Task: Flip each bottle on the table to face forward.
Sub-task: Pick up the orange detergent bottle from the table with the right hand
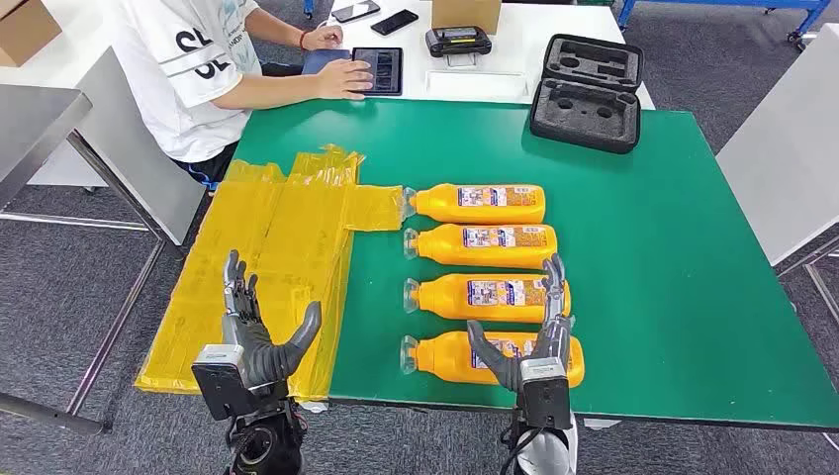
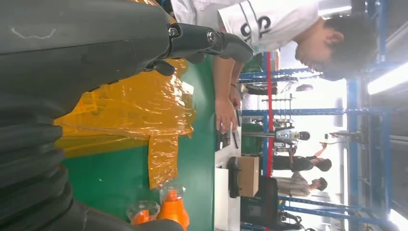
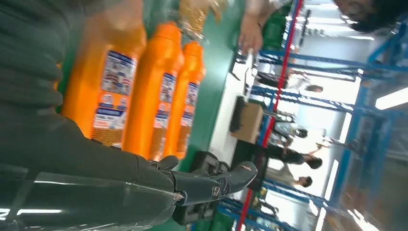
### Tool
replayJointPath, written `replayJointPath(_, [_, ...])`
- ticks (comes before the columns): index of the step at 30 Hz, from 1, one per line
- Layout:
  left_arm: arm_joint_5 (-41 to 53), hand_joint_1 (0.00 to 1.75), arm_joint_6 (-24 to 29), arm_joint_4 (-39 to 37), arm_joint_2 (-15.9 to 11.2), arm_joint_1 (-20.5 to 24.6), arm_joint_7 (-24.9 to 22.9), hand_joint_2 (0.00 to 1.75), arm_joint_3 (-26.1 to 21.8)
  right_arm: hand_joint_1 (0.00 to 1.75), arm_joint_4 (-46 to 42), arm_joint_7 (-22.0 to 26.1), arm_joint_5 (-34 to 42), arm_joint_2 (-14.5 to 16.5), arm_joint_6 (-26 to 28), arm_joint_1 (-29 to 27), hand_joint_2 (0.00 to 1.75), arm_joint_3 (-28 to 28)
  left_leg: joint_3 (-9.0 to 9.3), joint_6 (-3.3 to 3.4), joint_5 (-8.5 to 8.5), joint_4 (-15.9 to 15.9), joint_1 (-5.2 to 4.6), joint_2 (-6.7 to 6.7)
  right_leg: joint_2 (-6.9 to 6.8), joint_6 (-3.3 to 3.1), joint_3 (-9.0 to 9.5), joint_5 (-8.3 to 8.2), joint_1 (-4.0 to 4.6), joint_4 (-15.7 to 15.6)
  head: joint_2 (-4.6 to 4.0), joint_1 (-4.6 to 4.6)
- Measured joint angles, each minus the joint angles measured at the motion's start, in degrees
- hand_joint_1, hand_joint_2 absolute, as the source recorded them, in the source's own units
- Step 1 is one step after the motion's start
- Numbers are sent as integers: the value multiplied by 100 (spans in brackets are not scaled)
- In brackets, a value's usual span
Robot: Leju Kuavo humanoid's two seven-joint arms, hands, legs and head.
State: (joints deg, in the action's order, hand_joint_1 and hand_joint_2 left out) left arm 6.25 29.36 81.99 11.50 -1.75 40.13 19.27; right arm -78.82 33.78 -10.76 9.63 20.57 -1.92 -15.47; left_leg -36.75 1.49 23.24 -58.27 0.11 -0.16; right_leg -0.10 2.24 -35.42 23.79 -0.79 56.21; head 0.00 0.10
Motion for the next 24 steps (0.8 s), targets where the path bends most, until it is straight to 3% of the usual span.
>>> replayJointPath(16, [44,0,45,73,-17,-3,2,175,38,0,-170,-194,-119,-212,-169,-76,175,-4,0,0,0,0,0,0,0,0,0,0,0,0,0,0])
replayJointPath(24, [71,0,138,237,-104,-190,2,175,36,0,-274,-702,-943,-579,-639,-73,175,-160,-1,1,0,0,-1,-1,-1,0,1,0,0,0,0,-1])
